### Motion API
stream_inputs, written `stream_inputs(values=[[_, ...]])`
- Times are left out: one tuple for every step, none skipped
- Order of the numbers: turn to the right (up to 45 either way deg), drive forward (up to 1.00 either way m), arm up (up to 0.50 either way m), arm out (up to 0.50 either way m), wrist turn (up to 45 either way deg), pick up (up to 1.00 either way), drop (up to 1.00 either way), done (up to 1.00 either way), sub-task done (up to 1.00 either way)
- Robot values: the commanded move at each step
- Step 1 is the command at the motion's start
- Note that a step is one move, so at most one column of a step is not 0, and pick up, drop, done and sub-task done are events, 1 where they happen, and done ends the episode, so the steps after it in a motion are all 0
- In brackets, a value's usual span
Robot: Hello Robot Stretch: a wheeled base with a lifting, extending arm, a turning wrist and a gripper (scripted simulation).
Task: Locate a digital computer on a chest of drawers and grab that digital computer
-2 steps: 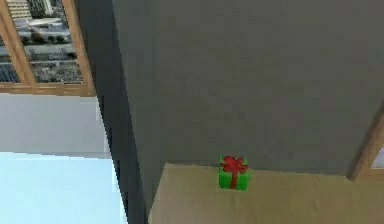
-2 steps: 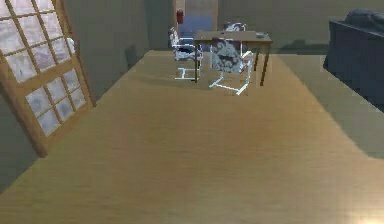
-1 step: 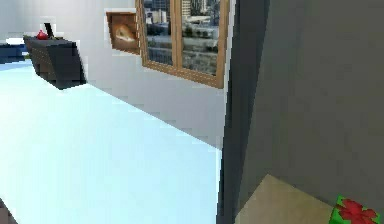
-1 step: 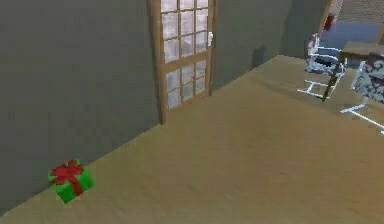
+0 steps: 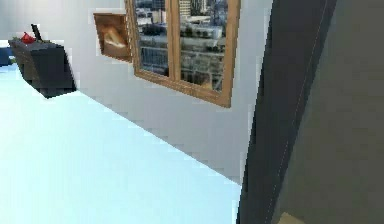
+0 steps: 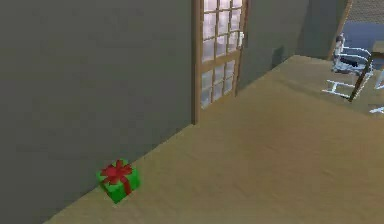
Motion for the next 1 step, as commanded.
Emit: stream_inputs(values=[[-45.0, 0.0, 0.0, 0.0, 0.0, 0.0, 0.0, 0.0, 0.0]])
